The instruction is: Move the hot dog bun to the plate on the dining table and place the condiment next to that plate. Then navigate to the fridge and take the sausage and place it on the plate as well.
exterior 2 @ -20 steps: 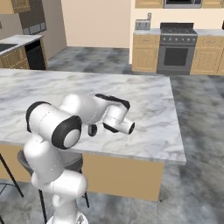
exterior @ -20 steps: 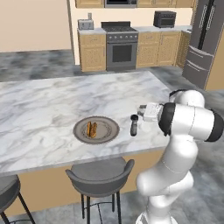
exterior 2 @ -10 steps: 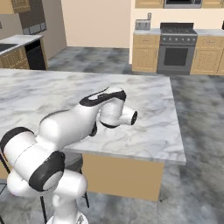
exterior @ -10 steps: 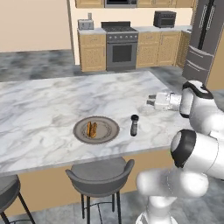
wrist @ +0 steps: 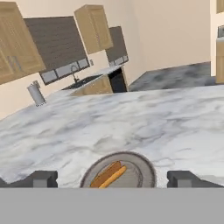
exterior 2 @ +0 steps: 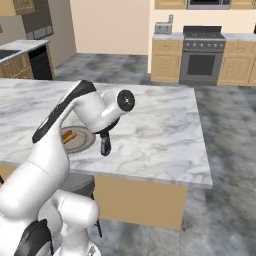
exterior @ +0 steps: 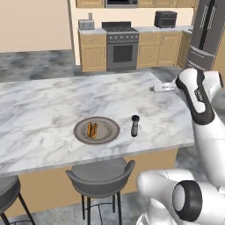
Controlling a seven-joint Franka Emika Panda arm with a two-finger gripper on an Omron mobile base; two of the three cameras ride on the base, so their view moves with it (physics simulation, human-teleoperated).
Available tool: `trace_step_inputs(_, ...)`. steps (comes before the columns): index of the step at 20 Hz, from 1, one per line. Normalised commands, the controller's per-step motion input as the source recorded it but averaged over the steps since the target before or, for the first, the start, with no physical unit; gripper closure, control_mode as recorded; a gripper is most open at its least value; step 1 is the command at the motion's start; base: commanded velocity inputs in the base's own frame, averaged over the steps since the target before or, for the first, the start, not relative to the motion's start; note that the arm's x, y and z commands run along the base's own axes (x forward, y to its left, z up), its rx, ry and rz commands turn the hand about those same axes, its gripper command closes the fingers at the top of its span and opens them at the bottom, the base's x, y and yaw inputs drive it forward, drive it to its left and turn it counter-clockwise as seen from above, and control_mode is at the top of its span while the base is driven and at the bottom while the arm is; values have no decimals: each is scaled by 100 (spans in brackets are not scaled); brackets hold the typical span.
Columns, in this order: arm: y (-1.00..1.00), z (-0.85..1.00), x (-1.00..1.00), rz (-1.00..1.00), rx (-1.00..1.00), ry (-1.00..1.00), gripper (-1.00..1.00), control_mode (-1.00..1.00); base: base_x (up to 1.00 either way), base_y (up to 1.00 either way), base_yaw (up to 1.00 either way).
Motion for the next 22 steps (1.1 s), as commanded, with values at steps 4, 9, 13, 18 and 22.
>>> trace_step_inputs(4,0,38,-42,-36,-37,44,-100,-100,0,0,0)
trace_step_inputs(9,-12,-1,-50,-31,-44,35,-100,-100,0,0,0)
trace_step_inputs(13,-13,-18,-42,-27,-38,36,-100,-100,0,0,0)
trace_step_inputs(18,-2,-41,-45,-17,-6,14,-100,-100,0,0,0)
trace_step_inputs(22,0,-44,-32,-11,0,9,-100,-100,0,0,0)
